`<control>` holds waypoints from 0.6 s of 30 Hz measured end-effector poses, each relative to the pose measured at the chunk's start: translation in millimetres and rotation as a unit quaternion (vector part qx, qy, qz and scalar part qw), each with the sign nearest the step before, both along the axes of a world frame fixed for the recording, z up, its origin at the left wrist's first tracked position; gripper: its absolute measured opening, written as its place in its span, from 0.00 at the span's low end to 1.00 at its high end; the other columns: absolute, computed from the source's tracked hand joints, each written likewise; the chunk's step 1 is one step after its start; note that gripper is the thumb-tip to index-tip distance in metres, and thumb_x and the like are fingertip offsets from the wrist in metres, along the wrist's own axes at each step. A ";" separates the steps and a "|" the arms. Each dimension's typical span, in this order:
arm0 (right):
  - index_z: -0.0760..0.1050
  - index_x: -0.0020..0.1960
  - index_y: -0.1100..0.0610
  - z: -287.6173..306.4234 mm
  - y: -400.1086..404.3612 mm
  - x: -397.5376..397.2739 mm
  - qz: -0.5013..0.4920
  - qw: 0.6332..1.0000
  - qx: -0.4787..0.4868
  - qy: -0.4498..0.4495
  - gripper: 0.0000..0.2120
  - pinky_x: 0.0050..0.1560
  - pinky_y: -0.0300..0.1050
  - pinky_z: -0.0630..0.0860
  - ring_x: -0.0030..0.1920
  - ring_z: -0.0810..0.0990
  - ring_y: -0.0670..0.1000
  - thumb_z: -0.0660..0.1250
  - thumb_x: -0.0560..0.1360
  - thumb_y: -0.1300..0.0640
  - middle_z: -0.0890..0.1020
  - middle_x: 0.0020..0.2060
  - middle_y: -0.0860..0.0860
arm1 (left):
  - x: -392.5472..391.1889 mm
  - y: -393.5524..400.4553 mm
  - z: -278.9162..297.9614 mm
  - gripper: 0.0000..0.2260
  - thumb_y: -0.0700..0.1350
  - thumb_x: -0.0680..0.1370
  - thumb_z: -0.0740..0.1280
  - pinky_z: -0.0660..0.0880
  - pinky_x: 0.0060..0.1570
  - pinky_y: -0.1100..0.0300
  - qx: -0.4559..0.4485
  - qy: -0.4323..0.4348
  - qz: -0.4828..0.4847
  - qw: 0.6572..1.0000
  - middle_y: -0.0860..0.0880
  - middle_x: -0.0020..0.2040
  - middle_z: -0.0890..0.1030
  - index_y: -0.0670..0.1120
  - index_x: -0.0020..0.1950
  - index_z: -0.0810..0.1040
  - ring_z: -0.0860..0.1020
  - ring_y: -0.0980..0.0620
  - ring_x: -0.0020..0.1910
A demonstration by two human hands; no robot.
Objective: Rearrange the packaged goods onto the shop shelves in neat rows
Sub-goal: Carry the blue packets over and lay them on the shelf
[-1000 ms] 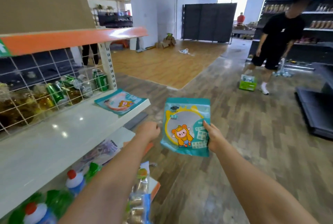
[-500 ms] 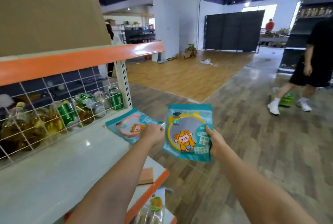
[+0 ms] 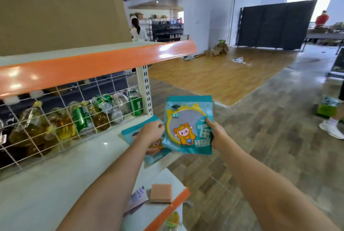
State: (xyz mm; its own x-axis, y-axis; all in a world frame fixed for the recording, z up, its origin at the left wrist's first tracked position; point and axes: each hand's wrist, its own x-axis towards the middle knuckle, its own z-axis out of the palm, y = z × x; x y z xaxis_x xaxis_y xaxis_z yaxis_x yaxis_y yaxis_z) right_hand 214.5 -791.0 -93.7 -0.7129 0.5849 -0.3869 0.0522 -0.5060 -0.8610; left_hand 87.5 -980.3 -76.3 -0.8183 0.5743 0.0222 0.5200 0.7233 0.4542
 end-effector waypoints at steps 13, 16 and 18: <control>0.71 0.44 0.57 15.8 3.9 -109.3 0.182 0.983 0.023 0.015 0.09 0.38 0.46 0.74 0.34 0.76 0.50 0.61 0.80 0.54 0.77 0.35 0.53 | -34.3 -23.4 11.6 0.11 0.46 0.81 0.57 0.75 0.52 0.53 0.121 -0.078 0.193 0.971 0.44 0.47 0.80 0.44 0.53 0.78 0.79 0.44 0.48; 0.71 0.44 0.57 15.5 -5.8 -131.9 0.226 0.974 0.024 0.010 0.08 0.38 0.46 0.75 0.35 0.76 0.51 0.62 0.79 0.54 0.78 0.36 0.53 | -36.1 -37.9 10.8 0.12 0.46 0.81 0.59 0.74 0.56 0.53 0.166 -0.097 0.249 0.949 0.43 0.53 0.81 0.43 0.57 0.78 0.79 0.44 0.53; 0.71 0.45 0.58 13.3 -14.5 -142.9 0.251 0.967 0.030 0.001 0.08 0.37 0.46 0.75 0.35 0.77 0.51 0.63 0.79 0.54 0.78 0.36 0.53 | -34.6 -49.9 7.9 0.12 0.47 0.80 0.60 0.75 0.58 0.51 0.186 -0.106 0.281 0.935 0.42 0.53 0.82 0.43 0.55 0.79 0.80 0.43 0.54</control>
